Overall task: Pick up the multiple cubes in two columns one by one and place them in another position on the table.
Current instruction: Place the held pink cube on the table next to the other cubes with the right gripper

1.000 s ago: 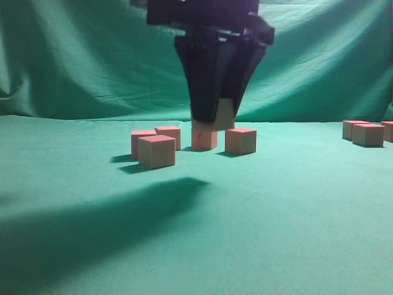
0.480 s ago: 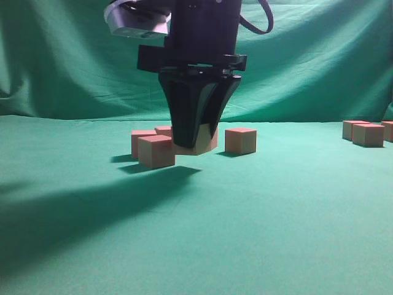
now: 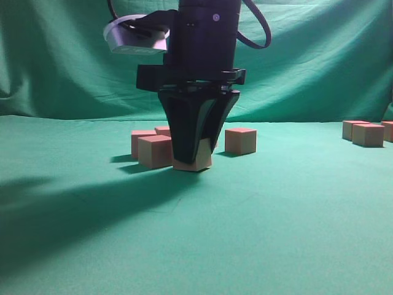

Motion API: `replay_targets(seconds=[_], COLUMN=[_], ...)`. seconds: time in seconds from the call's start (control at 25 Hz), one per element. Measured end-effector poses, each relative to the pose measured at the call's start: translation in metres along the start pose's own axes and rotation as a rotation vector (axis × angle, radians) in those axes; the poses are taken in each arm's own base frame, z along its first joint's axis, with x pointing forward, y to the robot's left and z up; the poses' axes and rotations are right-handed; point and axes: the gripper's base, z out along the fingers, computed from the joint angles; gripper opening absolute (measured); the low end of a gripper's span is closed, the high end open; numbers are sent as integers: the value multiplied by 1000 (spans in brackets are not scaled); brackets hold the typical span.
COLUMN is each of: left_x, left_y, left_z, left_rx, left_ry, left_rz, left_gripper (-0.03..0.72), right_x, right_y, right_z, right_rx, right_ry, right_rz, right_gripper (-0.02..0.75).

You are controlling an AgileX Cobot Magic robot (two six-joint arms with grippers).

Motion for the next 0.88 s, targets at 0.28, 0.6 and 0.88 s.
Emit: replay_targets(seconds=[0.28,0.6,0.88], left_x=[0,0,0], left_y=[0,0,0], left_z=[0,0,0], left_rx=[0,0,0], left_ry=[0,0,0], left_rz=[0,0,0], left_gripper=[0,0,0], right_x=[0,2,-1], right_y=[0,1,0], right_z=[0,7,-9], right_rx=[-2,-19,-37], right_ry=[-1,34,92], right_rz=[1,6,16], right_gripper=[262,568,675])
